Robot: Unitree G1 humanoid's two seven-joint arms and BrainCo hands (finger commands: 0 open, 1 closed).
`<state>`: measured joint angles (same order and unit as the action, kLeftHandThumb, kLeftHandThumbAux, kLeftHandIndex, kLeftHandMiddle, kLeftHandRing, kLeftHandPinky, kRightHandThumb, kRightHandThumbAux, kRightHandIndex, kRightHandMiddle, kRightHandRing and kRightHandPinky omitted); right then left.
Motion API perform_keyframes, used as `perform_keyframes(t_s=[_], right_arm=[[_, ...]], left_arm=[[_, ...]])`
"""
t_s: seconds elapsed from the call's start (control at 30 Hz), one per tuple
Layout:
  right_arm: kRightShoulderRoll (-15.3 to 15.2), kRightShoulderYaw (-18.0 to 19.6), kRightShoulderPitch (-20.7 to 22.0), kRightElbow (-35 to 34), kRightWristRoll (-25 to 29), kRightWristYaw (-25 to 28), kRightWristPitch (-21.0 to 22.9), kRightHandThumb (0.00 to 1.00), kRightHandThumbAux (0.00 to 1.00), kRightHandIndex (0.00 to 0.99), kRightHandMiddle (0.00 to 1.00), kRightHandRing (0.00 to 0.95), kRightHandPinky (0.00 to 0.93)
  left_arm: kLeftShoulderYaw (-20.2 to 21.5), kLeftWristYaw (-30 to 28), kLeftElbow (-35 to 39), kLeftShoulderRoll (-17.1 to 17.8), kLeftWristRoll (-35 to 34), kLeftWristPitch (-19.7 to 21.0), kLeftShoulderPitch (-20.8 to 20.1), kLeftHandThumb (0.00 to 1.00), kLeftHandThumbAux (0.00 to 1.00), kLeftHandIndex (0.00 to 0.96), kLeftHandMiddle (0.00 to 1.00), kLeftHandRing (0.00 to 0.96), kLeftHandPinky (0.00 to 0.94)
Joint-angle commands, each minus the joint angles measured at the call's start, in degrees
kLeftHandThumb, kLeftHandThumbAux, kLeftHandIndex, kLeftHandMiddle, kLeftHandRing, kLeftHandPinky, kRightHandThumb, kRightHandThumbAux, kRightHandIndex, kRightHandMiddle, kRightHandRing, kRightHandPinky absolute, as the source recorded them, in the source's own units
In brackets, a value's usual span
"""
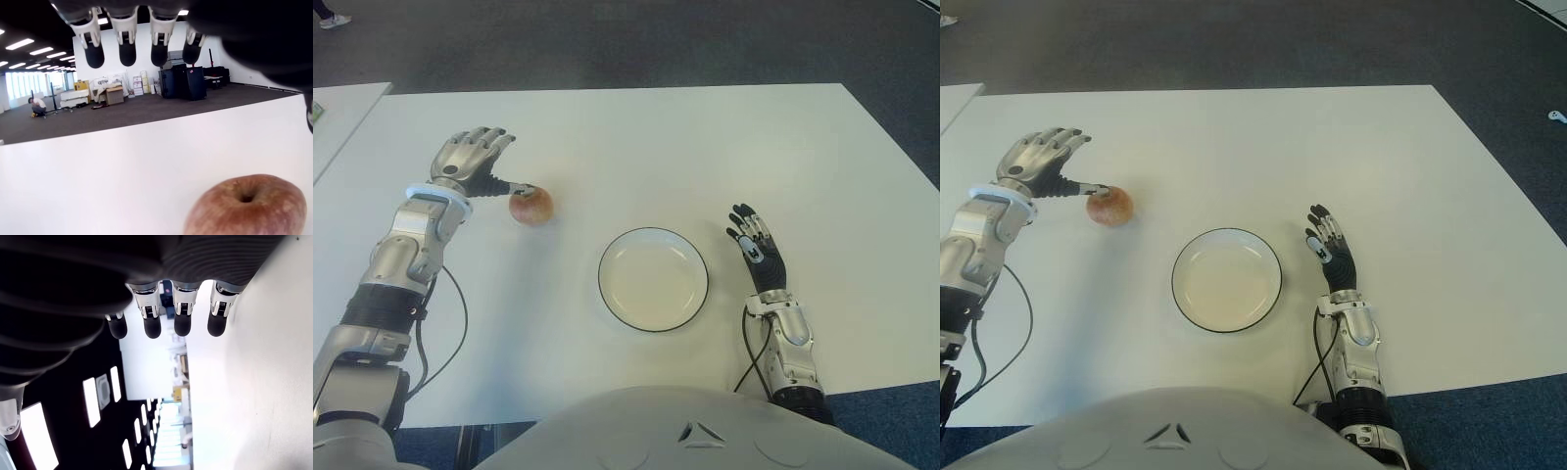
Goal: Put the apples into the plate.
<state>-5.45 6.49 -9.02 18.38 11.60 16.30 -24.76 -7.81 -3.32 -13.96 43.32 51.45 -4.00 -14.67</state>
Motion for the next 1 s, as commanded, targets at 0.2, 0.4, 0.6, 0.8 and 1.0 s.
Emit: perform_keyframes(t_s=[0.2, 0.4, 0.6, 0.8, 1.0], right_arm=[[0.88, 0.46, -4.76, 6.9, 0.48, 0.49, 3.52, 0.067, 0.473, 0.008, 0.0, 0.0, 0.0], [1.07, 0.53, -4.89, 6.72, 0.64, 0.49, 2.95, 0.066, 0.476, 0.001, 0.0, 0.0, 0.0], [1.39, 0.83, -4.93, 6.48, 1.32, 0.93, 1.59, 0.07, 0.488, 0.0, 0.0, 0.0, 0.0], [1.8, 1.49, -4.7, 6.63, 3.19, 2.62, 0.76, 0.078, 0.5, 0.004, 0.0, 0.0, 0.0], [1.93, 2.12, -4.56, 6.61, 4.5, 3.92, 0.85, 0.086, 0.509, 0.015, 0.0, 0.0, 0.0]], left_arm=[[-2.2, 0.16, -2.22, -2.04, -1.56, 1.04, -1.26, 0.32, 0.27, 0.022, 0.0, 0.0, 0.04], [-3.45, 0.14, -3.02, -2.77, -1.68, 1.82, -1.68, 0.31, 0.277, 0.02, 0.0, 0.0, 0.048], [-4.69, 0.33, -4.56, -3.52, -1.6, 2.13, -2.2, 0.298, 0.279, 0.018, 0.0, 0.0, 0.05], [-6.33, 0.78, -7.41, -4.31, -1.72, 1.98, -3.14, 0.292, 0.289, 0.011, 0.0, 0.0, 0.041], [-7.22, 1.45, -8.9, -4.67, -1.83, 1.91, -3.2, 0.289, 0.286, 0.006, 0.0, 0.0, 0.038]])
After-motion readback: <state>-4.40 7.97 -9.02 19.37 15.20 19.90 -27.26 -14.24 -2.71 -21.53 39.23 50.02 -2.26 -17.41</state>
